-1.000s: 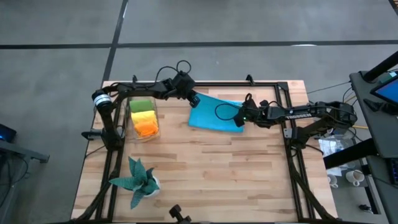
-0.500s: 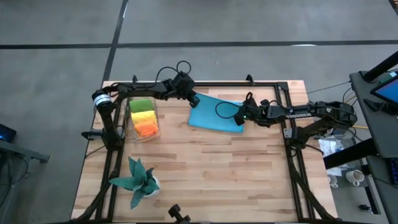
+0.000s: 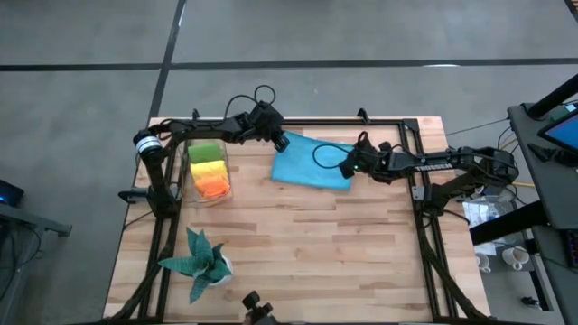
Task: Roll microfiber towels into tight, uniform cylinder then place into a basket
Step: Fold the blue microfiber towel
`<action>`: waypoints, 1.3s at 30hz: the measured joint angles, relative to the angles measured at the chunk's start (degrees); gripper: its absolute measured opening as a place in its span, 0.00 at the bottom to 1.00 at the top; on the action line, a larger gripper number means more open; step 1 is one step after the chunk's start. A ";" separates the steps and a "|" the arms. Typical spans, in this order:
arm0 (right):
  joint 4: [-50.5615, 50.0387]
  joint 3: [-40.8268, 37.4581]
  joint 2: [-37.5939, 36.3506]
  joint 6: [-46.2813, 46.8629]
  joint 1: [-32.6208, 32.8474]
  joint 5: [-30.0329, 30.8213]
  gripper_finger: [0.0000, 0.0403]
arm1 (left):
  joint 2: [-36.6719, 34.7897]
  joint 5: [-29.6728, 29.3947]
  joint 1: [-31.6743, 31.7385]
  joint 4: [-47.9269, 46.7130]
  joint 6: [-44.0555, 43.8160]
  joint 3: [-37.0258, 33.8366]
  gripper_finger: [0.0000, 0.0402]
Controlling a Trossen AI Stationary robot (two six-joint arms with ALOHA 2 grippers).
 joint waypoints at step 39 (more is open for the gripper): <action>0.36 -0.11 -7.29 -15.22 24.87 -16.41 0.56 | -13.70 -8.16 -25.74 -12.35 32.16 -14.34 0.55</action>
